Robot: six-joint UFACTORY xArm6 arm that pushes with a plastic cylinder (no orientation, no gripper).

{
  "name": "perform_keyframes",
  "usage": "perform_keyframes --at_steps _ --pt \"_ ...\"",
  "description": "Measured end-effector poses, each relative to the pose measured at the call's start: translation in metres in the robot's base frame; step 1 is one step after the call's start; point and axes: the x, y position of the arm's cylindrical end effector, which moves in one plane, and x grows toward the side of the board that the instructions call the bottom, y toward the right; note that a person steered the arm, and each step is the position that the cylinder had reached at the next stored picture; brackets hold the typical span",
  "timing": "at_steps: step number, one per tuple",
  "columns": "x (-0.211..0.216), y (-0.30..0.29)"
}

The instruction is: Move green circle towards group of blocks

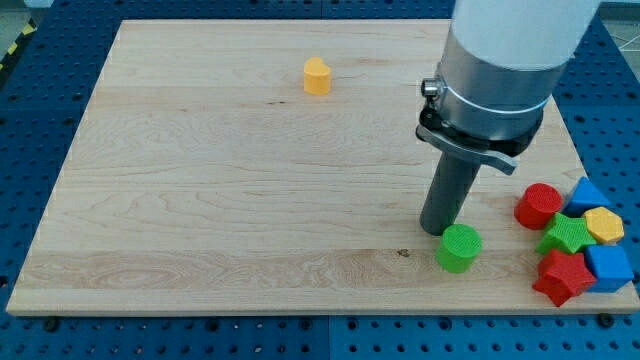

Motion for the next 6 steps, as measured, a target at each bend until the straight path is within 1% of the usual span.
perform_keyframes --at_steps 1,2,3,4,6 --pt "0.000 -0.019" --pt "0.009 -0.038" --pt "0.026 -0.030" --pt "0.034 -0.002" --pt "0.034 0.030"
